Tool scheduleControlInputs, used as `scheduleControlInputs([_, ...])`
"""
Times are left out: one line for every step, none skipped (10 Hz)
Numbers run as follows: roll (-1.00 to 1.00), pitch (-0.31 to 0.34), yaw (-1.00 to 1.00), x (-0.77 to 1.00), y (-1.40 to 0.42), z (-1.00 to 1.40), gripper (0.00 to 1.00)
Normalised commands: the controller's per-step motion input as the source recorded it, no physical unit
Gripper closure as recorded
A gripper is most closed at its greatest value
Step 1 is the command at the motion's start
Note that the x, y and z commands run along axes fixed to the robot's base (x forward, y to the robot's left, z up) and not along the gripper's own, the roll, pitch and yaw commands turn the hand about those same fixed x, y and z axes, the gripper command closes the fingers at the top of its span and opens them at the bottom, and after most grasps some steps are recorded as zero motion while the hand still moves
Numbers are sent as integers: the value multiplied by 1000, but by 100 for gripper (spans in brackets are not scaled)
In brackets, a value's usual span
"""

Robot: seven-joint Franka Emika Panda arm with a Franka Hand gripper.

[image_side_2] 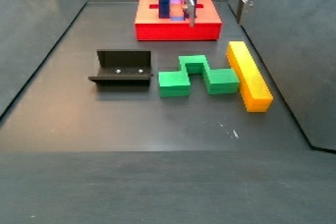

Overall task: Pick up the yellow object. Move up. Move to above the board. Insert the yellow object.
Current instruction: Pick up the yellow object.

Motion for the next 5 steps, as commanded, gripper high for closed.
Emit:
scheduleControlInputs([-121, -109, 0, -514, 0, -249, 0])
scheduleControlInputs([-130, -151, 0, -609, -71, -229, 0])
scheduleControlInputs([-116, -180, 0, -577, -74, -174, 0])
scheduleControlInputs([-109, -216, 0, -637, -31, -109, 0])
scheduleControlInputs([-83, -187, 9, -431, 0, -80, 0])
